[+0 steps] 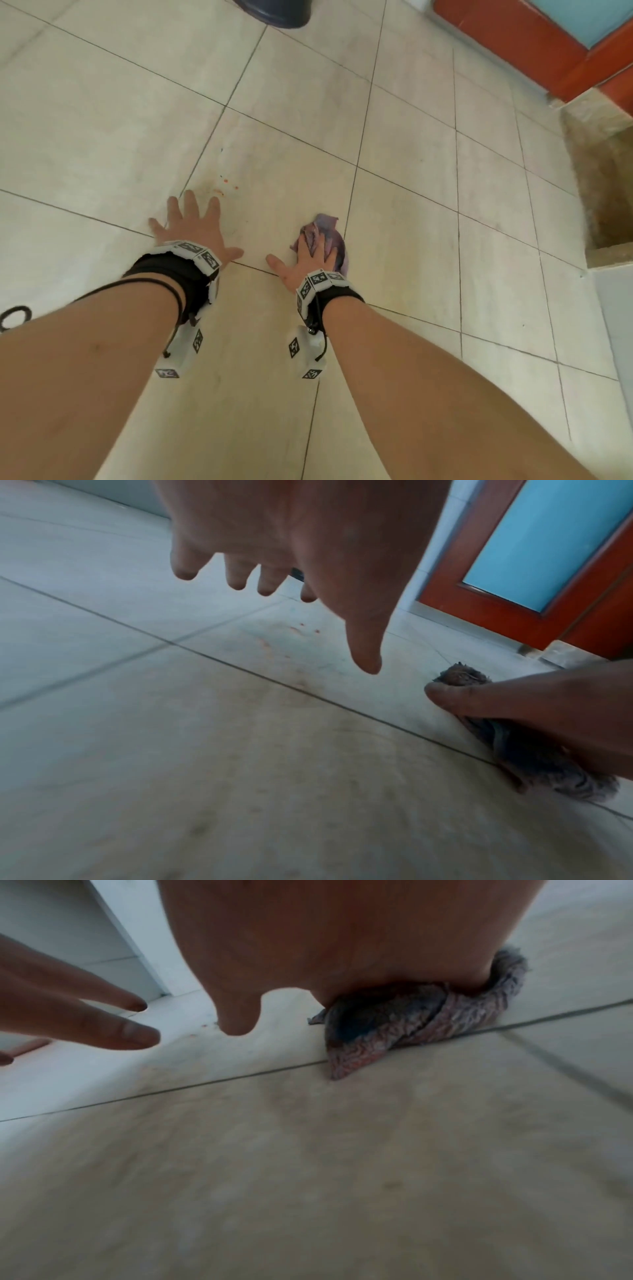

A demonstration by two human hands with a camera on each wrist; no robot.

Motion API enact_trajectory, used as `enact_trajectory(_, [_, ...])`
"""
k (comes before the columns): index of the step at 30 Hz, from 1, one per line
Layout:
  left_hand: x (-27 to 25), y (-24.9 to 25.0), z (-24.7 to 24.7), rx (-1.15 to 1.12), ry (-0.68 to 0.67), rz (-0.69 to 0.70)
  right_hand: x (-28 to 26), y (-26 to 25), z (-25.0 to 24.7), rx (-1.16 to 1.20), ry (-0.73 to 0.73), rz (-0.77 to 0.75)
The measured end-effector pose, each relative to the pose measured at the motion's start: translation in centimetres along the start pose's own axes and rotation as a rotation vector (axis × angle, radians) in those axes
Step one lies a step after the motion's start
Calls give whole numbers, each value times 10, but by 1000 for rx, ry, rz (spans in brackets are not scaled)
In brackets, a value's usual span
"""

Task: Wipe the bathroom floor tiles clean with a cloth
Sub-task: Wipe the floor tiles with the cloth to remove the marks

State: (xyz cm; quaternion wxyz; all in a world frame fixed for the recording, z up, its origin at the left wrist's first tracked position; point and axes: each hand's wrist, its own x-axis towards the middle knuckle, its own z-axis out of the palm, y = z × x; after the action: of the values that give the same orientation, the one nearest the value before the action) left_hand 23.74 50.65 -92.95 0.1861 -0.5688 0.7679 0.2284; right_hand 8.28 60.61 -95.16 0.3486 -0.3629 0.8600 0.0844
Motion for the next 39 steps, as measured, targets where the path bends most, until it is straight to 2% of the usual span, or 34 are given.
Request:
enact_trajectory(6, [-1,-86,4,-108,-26,-214,-10,-68,17,63,10,-19])
enact_trajectory(9, [0,-108,11,-65,-48,-252,-6,-83,15,83,1,-38])
enact_trajectory(13, [7,-106,23,-60,-71,-283,-2,-70,1,144,49,-62])
enact_trajectory(17, [10,-99,25,-65,-77,-311,-10,-31,14,88,62,162])
enact_trajectory(20, [15,-101,26,-56,-81,-302,-10,-33,22,44,91,169])
enact_trajectory(22, [16,-101,26,-63,-88,-302,-5,-47,22,-8,93,106])
enact_trajectory(26, [12,-98,24,-77,-101,-311,15,-87,17,-93,88,-131])
enact_trajectory(29, [12,-100,25,-79,-111,-299,31,-108,-3,-54,44,-213])
enact_trajectory(31, [12,-102,24,-68,-113,-282,35,-99,-14,14,68,-223])
enact_trajectory(33, [10,-101,22,-88,-132,-280,23,-75,-11,39,103,-148])
enact_trajectory(35, [4,-98,16,-116,-145,-282,-4,-48,9,-31,74,-87])
enact_trajectory(37, [1,-99,13,-103,-143,-271,-37,-36,34,-146,22,-142])
enact_trajectory(39, [1,-105,9,-66,-137,-230,-61,-44,55,-215,-31,-263])
